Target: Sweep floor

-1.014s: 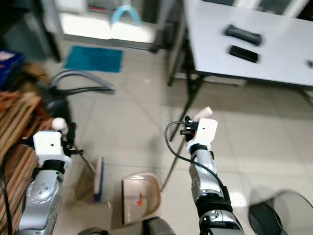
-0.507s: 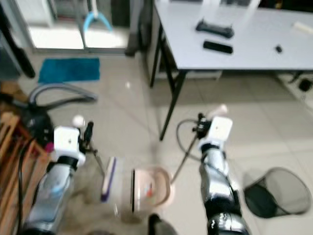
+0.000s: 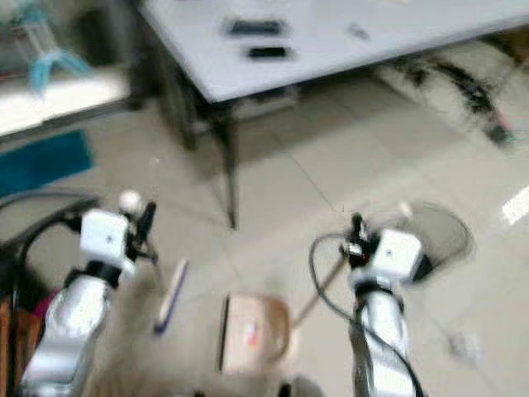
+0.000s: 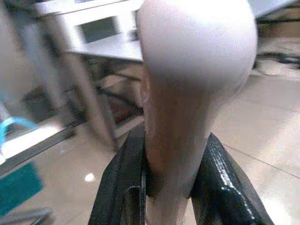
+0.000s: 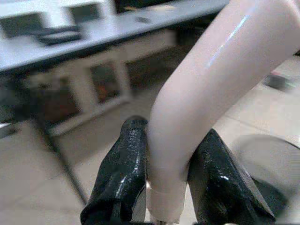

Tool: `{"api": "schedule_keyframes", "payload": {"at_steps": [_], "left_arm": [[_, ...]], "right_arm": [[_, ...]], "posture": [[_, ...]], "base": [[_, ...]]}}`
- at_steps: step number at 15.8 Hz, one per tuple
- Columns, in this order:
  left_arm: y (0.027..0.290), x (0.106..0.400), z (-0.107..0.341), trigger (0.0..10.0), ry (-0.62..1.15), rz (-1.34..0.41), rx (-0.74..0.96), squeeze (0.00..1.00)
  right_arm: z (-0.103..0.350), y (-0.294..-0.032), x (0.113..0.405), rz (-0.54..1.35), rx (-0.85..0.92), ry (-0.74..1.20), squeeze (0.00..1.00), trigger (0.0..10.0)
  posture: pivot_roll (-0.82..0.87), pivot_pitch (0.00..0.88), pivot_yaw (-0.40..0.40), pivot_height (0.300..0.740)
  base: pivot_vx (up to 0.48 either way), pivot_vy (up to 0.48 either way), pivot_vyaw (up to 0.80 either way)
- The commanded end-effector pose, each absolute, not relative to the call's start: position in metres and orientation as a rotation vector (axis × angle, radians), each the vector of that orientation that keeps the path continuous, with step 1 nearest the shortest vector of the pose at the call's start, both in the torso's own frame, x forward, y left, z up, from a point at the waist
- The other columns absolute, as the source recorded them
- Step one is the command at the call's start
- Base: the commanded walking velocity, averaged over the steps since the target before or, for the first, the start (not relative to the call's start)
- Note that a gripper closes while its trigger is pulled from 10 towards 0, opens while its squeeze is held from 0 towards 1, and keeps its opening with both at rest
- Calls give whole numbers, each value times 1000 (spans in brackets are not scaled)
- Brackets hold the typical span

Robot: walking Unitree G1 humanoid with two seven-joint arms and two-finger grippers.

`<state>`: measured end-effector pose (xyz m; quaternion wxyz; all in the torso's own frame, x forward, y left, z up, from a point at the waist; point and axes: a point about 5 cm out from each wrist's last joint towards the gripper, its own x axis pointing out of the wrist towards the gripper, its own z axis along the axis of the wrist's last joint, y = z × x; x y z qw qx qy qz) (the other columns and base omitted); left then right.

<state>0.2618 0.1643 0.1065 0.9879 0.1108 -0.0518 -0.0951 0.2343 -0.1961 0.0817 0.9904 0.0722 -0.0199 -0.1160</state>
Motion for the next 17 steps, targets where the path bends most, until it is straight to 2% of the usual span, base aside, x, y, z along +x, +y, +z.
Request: {"api": "schedule_keyframes", "payload": {"at_steps": [1, 4, 11, 13, 14, 17], "left_arm": [[166, 262, 121, 10000, -156, -189, 218, 0], [162, 259, 113, 10000, -123, -216, 209, 0], [167, 249, 120, 10000, -116, -160, 246, 0], [169, 249, 120, 10000, -117, -129, 163, 0], [166, 255, 107, 10000, -89, -162, 239, 0], [175, 261, 116, 10000, -110, -45, 178, 0]], "right_arm": [[91, -201, 232, -278, 127, -67, 0, 10000], [92, -196, 233, -294, 122, -48, 0, 10000], [99, -201, 239, -261, 46, -55, 0, 10000], [103, -203, 240, -274, 55, -63, 0, 10000], [103, -204, 245, -277, 58, -60, 0, 10000], [114, -203, 253, -234, 43, -101, 0, 10000]], "posture": [[-6, 63, 67, 740], [-12, 58, 77, 740], [26, 36, 109, 740], [1, 49, 58, 740], [-7, 47, 44, 740], [-9, 49, 30, 740]], "base": [[0, 0, -800], [0, 0, 0], [0, 0, -800], [0, 0, -800], [0, 0, -800], [0, 0, -800]]}}
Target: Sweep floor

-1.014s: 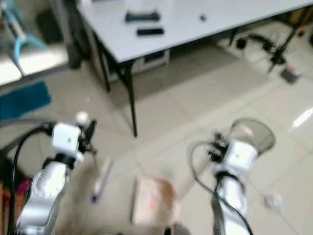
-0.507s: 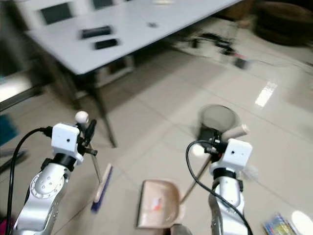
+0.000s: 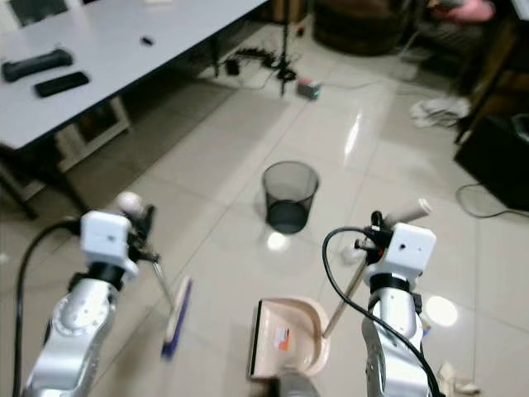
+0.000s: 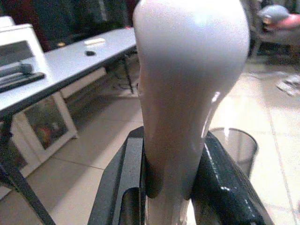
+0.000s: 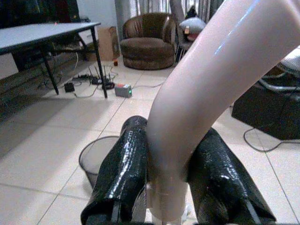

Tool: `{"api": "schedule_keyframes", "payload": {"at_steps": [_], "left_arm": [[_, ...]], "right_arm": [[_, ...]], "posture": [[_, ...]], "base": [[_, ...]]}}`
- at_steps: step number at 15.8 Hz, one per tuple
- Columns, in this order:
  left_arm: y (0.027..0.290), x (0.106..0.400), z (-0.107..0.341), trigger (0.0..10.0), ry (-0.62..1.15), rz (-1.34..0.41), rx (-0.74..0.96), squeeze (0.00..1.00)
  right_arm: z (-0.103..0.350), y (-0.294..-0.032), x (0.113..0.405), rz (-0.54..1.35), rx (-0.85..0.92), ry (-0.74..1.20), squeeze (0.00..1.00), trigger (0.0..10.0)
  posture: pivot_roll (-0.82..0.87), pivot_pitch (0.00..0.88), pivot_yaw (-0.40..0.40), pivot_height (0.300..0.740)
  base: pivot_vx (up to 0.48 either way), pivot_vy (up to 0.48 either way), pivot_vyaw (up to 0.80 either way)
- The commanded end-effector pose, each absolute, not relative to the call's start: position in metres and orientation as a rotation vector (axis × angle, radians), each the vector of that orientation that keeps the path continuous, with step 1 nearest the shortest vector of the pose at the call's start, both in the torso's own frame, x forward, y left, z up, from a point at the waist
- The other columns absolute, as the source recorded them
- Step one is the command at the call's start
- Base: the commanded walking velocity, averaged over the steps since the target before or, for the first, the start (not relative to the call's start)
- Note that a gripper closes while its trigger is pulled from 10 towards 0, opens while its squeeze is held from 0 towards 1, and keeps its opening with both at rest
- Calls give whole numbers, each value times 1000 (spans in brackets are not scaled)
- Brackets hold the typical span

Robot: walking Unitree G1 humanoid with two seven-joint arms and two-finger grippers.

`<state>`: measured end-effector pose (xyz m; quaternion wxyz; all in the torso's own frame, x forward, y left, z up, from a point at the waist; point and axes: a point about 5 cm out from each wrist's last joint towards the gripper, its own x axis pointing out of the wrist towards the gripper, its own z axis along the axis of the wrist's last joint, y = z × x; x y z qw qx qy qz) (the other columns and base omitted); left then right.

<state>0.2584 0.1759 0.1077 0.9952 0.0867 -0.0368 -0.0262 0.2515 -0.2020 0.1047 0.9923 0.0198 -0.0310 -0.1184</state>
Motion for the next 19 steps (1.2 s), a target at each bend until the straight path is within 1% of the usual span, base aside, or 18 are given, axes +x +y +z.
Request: {"api": "schedule_keyframes", "payload": {"at_steps": [1, 2, 4, 7, 12, 15, 19], "left_arm": [[173, 261, 119, 10000, -119, -55, 178, 0], [171, 262, 121, 10000, -126, -63, 179, 0], [171, 262, 122, 10000, -133, -58, 190, 0], [174, 257, 117, 10000, -117, -31, 169, 0], [170, 256, 117, 10000, -128, -43, 159, 0], [165, 258, 115, 10000, -123, -91, 161, 0], [165, 261, 118, 10000, -143, -106, 166, 0]], "right_arm": [[117, -199, 257, -192, 29, -112, 0, 10000], [119, -193, 261, -156, 19, -120, 0, 10000], [119, -187, 266, -145, 25, -113, 0, 10000], [116, -185, 268, -165, 43, -103, 0, 10000], [113, -183, 264, -153, 43, -89, 0, 10000], [107, -183, 259, -172, 54, -61, 0, 10000], [102, -181, 252, -173, 55, -49, 0, 10000]], "posture": [[-5, 50, 25, 740], [0, 54, 19, 740], [10, 54, 8, 740], [14, 64, -2, 740], [8, 65, -3, 740], [-2, 62, 12, 740], [-11, 55, 28, 740]], "base": [[0, 0, -800], [0, 0, -800], [0, 0, -800], [0, 0, -800], [0, 0, -800], [0, 0, -800], [0, 300, -800]]}}
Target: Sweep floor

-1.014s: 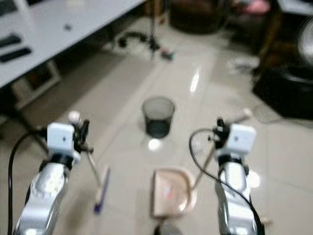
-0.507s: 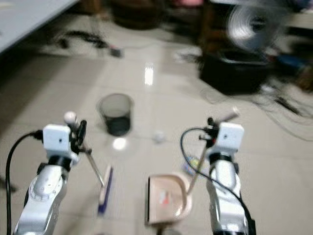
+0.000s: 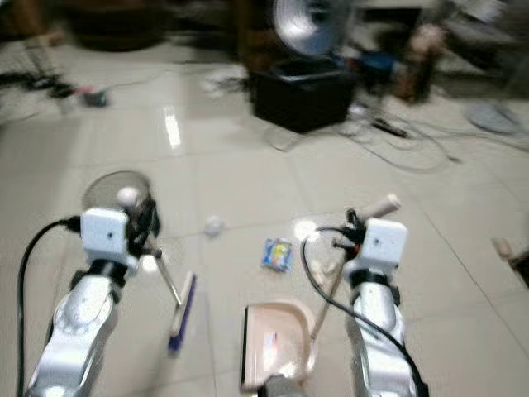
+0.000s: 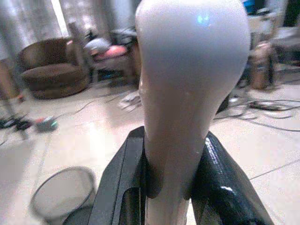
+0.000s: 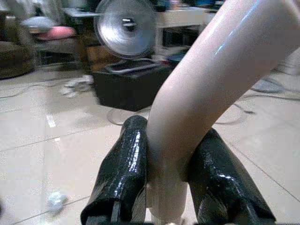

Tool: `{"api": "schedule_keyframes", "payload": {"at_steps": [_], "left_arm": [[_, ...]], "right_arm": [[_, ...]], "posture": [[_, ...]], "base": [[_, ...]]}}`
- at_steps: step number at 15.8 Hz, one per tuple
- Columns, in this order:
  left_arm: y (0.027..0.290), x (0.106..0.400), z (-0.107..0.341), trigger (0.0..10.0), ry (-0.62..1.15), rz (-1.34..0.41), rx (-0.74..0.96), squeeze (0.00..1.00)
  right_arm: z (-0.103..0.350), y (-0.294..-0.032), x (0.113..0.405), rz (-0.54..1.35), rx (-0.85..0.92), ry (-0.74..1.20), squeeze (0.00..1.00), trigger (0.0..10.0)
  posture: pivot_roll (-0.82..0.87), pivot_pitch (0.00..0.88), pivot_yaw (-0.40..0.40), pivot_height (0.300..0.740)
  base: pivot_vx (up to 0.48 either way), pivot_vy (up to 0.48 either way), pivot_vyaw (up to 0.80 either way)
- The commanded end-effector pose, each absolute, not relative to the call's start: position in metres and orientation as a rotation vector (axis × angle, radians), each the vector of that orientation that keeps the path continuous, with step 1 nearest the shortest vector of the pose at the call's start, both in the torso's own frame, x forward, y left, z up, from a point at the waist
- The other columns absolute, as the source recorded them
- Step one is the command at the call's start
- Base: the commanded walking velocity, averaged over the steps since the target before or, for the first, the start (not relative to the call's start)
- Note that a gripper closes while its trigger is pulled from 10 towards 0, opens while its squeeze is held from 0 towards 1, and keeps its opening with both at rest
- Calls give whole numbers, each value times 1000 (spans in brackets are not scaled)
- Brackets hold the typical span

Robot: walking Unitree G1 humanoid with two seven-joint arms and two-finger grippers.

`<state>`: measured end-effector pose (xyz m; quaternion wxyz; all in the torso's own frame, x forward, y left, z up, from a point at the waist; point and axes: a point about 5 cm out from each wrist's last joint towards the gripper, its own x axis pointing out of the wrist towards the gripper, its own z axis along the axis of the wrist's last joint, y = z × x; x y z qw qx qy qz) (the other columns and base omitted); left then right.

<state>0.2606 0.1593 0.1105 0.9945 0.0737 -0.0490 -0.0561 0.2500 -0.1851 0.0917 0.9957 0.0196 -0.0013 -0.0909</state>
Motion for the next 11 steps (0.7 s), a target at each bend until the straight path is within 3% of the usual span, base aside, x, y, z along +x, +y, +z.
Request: {"api": "schedule_keyframes", "payload": {"at_steps": [1, 4, 11], "left_arm": [[166, 261, 118, 10000, -141, -109, 173, 0], [174, 261, 118, 10000, -141, -103, 191, 0], [188, 259, 123, 10000, -178, -33, 232, 0]], "right_arm": [[100, -183, 250, -180, 58, -46, 0, 10000], [102, -186, 250, -193, 83, -65, 0, 10000], [102, -181, 254, -159, 111, -76, 0, 10000]], "posture": [[-13, 52, 30, 740], [-5, 57, 34, 740], [16, 50, 17, 740]], "base": [[0, 352, -800], [0, 352, -781], [0, 302, 0]]}}
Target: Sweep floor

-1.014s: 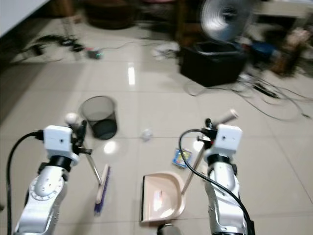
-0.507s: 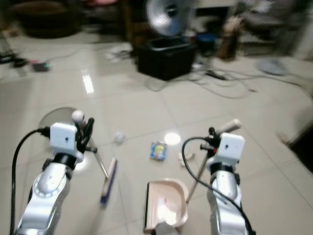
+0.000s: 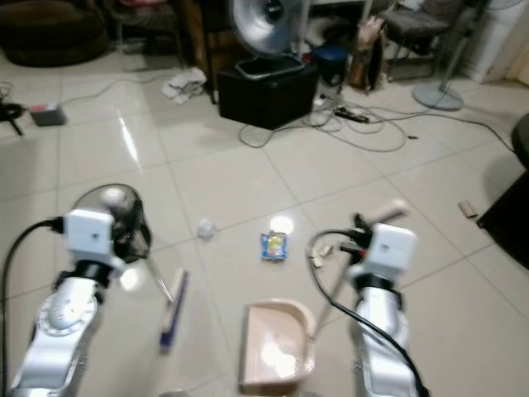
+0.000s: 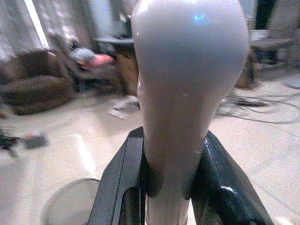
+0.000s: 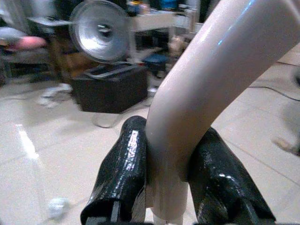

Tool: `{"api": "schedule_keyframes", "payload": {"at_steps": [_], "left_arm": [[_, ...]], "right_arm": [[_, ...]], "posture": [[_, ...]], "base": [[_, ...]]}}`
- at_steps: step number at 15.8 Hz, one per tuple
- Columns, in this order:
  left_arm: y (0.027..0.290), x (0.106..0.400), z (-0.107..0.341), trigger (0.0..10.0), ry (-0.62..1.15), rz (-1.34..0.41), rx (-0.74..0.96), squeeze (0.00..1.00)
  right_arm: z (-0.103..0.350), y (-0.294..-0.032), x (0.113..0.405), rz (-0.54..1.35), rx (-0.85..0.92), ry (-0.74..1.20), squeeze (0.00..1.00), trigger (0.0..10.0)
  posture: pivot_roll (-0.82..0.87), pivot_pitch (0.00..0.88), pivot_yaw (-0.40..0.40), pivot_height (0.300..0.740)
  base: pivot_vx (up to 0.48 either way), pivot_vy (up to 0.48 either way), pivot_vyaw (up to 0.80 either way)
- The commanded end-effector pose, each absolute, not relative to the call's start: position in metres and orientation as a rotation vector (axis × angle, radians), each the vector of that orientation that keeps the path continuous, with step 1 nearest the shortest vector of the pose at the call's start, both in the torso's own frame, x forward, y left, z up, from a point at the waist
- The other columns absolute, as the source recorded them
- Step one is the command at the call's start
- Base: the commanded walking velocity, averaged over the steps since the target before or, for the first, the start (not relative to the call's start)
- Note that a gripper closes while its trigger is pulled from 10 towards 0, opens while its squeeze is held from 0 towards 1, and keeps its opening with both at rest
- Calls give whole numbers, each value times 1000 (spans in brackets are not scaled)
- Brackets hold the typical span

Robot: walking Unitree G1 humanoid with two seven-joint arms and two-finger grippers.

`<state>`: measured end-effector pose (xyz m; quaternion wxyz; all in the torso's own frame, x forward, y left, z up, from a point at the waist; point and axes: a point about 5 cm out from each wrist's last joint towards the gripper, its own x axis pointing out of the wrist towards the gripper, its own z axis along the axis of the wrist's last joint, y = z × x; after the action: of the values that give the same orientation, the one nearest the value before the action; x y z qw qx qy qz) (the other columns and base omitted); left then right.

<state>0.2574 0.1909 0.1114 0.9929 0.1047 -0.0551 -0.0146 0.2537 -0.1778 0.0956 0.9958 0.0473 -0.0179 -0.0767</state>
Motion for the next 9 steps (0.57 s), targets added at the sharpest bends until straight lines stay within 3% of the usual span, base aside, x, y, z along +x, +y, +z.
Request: {"api": "schedule_keyframes", "payload": {"at_steps": [1, 3, 9], "left_arm": [[188, 259, 127, 10000, -198, -18, 261, 0], [187, 257, 125, 10000, -184, -11, 226, 0], [184, 253, 119, 10000, -157, -9, 197, 0]], "right_arm": [[102, -182, 255, -162, 112, -76, 0, 10000], [101, -187, 253, -185, 119, -71, 0, 10000], [113, -204, 259, -177, 54, -102, 0, 10000]], "posture": [[19, 53, 15, 740], [20, 61, 17, 740], [7, 90, 8, 740]], "base": [[0, -480, 0], [0, -480, 0], [0, 0, 0]]}}
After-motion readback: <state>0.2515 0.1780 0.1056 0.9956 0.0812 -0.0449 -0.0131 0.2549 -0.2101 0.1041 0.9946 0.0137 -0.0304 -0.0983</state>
